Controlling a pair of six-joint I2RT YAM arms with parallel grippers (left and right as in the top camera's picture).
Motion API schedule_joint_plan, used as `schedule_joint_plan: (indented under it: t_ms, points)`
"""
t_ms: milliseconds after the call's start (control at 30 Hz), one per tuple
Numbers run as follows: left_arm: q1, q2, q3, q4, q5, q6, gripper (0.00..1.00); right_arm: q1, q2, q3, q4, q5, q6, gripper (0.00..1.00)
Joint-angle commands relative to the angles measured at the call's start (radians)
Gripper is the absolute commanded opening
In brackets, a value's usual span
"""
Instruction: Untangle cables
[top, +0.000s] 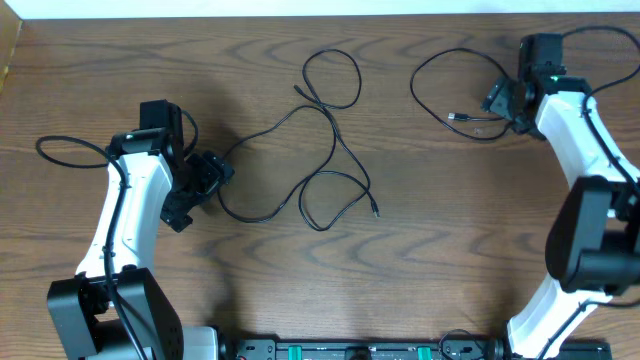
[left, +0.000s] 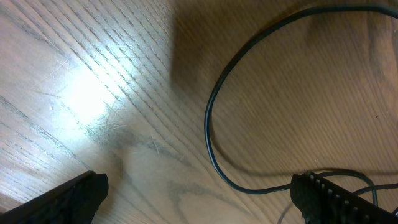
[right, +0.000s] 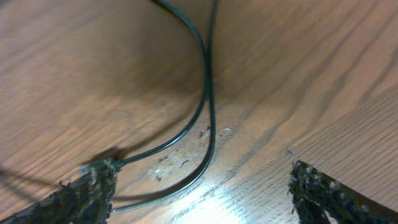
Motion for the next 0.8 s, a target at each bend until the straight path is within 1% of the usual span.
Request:
schedule_joint_plan:
  t_ms: [0, 200, 267, 433, 567, 633, 700, 767]
  points:
    - [0.0, 0.0, 0.003, -0.003, -0.021, -0.009, 0.99, 0.001, 0.102, 0.0, 0.011, 0.033, 0.066, 0.8]
    - [0.0, 0.0, 0.003, -0.003, -0.021, -0.009, 0.99, 0.0, 0.182, 0.0, 0.026, 0.036, 0.077, 0.7]
    - [0.0, 0.0, 0.003, -0.003, -0.021, -0.009, 0.99, 0.0, 0.187, 0.0, 0.03, 0.041, 0.081, 0.68]
    - [0.0, 0.0, 0.003, -0.003, -0.021, -0.009, 0.99, -0.001, 0.189, 0.0, 0.036, 0.045, 0.095, 0.52]
    - [0.0, 0.0, 0.003, -0.002, -0.021, -0.009, 0.99, -0.002, 0.188, 0.0, 0.037, 0.017, 0.095, 0.46]
    - [0.0, 0.0, 0.003, -0.002, -0.021, -0.009, 0.99, -0.002, 0.182, 0.0, 0.041, -0.075, 0.094, 0.44]
    - [0.0, 0.0, 0.003, -0.002, -0.021, -0.009, 0.99, -0.003, 0.17, 0.0, 0.056, -0.137, 0.093, 0.44]
    - [0.0, 0.0, 0.003, -0.002, -0.021, -0.009, 0.99, -0.004, 0.158, 0.0, 0.09, -0.19, 0.067, 0.46]
